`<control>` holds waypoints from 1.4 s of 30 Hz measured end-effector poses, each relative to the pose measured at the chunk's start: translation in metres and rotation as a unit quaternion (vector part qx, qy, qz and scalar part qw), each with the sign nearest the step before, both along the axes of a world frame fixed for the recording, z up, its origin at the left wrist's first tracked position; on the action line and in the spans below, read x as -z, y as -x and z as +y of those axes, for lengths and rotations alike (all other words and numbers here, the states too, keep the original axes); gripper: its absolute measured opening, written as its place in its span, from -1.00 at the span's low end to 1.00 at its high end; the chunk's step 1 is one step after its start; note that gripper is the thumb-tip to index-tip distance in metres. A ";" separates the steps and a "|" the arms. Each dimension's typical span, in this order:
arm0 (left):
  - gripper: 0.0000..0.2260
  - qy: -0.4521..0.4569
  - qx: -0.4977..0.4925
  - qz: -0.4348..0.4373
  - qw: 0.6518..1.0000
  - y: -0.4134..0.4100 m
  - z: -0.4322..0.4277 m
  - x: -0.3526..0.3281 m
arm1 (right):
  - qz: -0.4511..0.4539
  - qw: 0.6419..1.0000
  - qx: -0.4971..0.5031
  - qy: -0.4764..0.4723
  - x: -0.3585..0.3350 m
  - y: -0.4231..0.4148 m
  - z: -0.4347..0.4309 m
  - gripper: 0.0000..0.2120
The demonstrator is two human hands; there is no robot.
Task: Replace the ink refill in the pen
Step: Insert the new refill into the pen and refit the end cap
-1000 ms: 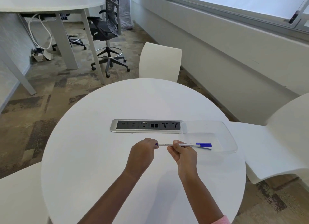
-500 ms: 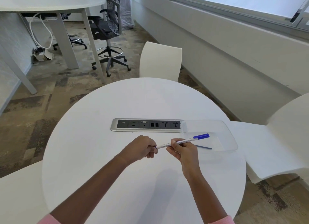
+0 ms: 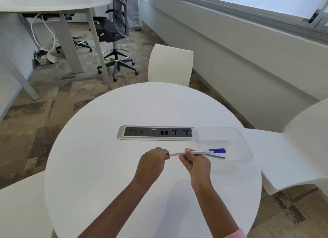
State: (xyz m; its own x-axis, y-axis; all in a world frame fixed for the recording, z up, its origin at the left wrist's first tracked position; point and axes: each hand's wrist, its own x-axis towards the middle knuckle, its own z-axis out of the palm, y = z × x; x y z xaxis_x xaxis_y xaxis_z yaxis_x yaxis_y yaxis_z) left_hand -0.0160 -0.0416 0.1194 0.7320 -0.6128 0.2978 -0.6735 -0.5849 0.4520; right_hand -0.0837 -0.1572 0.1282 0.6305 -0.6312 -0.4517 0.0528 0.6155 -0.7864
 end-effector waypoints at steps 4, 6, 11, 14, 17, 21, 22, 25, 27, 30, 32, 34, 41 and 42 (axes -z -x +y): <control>-0.84 0.197 -0.032 0.359 0.912 -0.007 0.001 -0.003 | -0.022 0.999 0.001 -0.032 -0.003 0.002 -0.008 -0.85; -0.75 0.234 -0.031 0.471 0.850 -0.010 0.005 -0.006 | -0.028 0.999 -0.002 -0.032 -0.004 0.002 -0.009 -0.84; -0.62 0.229 -0.049 0.567 0.790 -0.009 0.005 -0.012 | -0.032 0.999 -0.020 -0.025 -0.003 0.001 -0.006 -0.87; -0.63 0.204 -0.046 0.593 0.777 -0.009 0.005 -0.015 | -0.032 0.999 -0.034 -0.015 -0.003 0.001 -0.004 -0.89; -0.65 0.183 -0.018 0.607 0.774 -0.011 0.006 -0.015 | -0.033 0.999 -0.041 -0.013 -0.003 0.002 -0.002 -0.88; -0.66 0.172 0.002 0.542 0.823 -0.012 0.007 -0.013 | -0.025 0.999 -0.036 -0.012 -0.006 0.001 0.000 -0.88; -0.66 0.173 0.003 0.518 0.838 -0.011 0.007 -0.012 | -0.023 0.999 -0.033 -0.013 -0.006 0.000 0.000 -0.88; -0.64 0.175 -0.002 0.439 0.881 -0.011 0.007 -0.007 | -0.018 0.999 -0.020 -0.029 -0.007 0.000 0.003 -0.86; -0.64 0.150 0.002 0.354 0.923 -0.011 0.007 -0.005 | -0.020 0.998 -0.007 -0.060 -0.006 0.000 0.005 -0.86; -0.72 0.089 0.040 0.149 0.984 -0.012 0.011 -0.003 | -0.025 0.992 0.003 -0.122 -0.004 0.002 0.007 -0.86; -0.77 0.054 0.082 0.005 0.995 -0.015 0.016 -0.004 | -0.033 0.988 0.002 -0.153 -0.003 0.004 0.007 -0.84; -0.74 0.053 0.102 -0.051 0.992 -0.019 0.020 -0.002 | -0.038 0.987 -0.005 -0.156 -0.004 0.004 0.006 -0.83; -0.60 0.217 0.010 0.521 0.825 -0.013 0.015 0.002 | -0.027 0.996 -0.067 -0.047 -0.006 0.002 -0.006 -0.88; -0.56 0.208 0.014 0.570 0.795 -0.013 0.017 0.002 | -0.020 0.995 -0.091 -0.024 -0.007 0.002 -0.008 -0.89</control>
